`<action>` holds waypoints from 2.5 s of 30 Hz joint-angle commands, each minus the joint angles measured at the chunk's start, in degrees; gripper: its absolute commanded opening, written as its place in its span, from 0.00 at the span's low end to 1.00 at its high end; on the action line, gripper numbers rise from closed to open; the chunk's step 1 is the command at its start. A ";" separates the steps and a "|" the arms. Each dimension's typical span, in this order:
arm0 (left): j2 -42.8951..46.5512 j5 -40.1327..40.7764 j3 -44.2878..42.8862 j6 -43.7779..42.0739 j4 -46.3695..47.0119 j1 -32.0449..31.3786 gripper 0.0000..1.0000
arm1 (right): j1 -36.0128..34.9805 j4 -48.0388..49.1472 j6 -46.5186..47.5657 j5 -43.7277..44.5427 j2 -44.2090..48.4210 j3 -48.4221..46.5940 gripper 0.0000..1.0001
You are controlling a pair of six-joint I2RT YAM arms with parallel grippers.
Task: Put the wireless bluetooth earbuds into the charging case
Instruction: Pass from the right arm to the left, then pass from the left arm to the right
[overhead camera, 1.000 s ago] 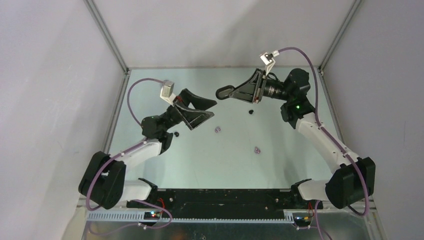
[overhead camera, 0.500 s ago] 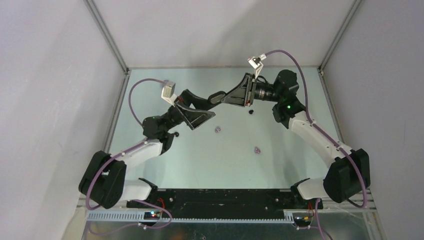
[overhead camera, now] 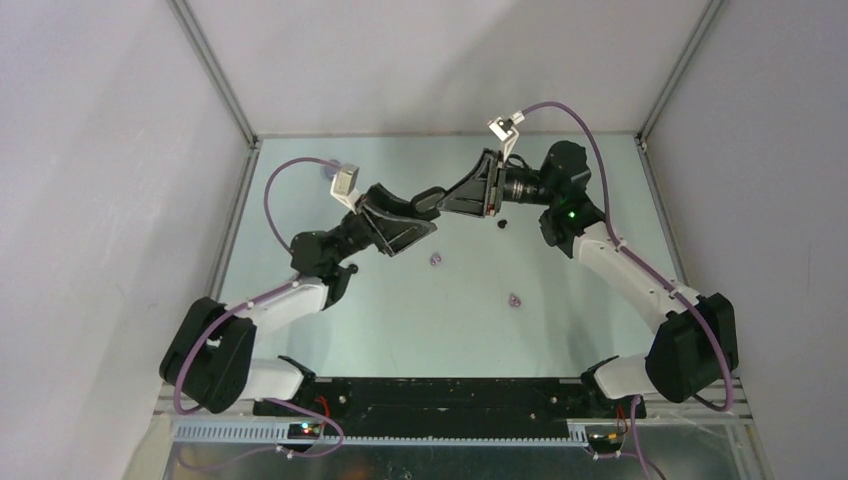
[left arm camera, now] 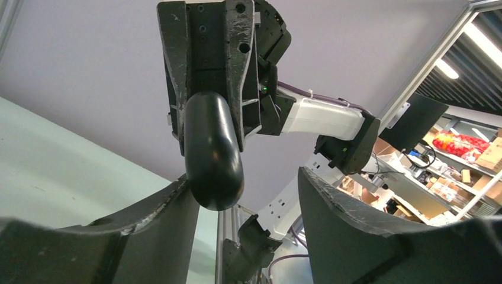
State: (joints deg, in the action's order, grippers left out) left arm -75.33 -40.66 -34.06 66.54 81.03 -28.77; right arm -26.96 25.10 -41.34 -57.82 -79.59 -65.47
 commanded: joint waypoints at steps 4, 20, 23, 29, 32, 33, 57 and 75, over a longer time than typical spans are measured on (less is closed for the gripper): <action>0.14 -0.04 -1.08 -0.50 0.92 -0.71 0.55 | -0.50 -5.33 7.60 0.06 3.14 -0.51 0.12; 0.29 -0.33 -1.52 -1.40 -1.43 -0.69 0.40 | -0.93 -11.03 14.13 0.31 5.37 -0.44 0.12; 0.28 -0.46 -1.74 -1.80 -1.77 -0.67 0.25 | -1.09 -10.72 13.93 0.23 5.26 -0.52 0.12; 0.51 -1.78 -2.62 -4.16 -5.45 -0.67 0.00 | -0.68 -10.92 14.71 -1.48 5.94 -0.46 0.28; 0.95 -3.96 -3.28 -6.26 -7.36 -0.66 0.00 | 0.45 -10.39 14.58 -3.61 7.23 -0.49 0.56; 1.12 -5.36 -3.41 -8.21 -8.72 -0.71 0.00 | 1.63 -10.23 14.59 -4.97 8.04 -0.46 0.62; 7.58 -12.57 -22.10 -88.84 -96.67 -4.15 0.00 | -3.46 -63.98 68.69 9.05 5.93 -10.25 0.72; 5.64 -13.57 -25.25 -94.55 -105.39 -7.44 0.00 | -11.33 -63.41 71.10 13.19 3.40 -8.45 0.58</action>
State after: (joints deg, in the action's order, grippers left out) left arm -69.49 -52.93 -56.80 -26.04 -23.49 -35.31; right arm -37.26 -40.38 29.63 -46.50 -75.40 -73.95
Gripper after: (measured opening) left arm 0.322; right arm 0.597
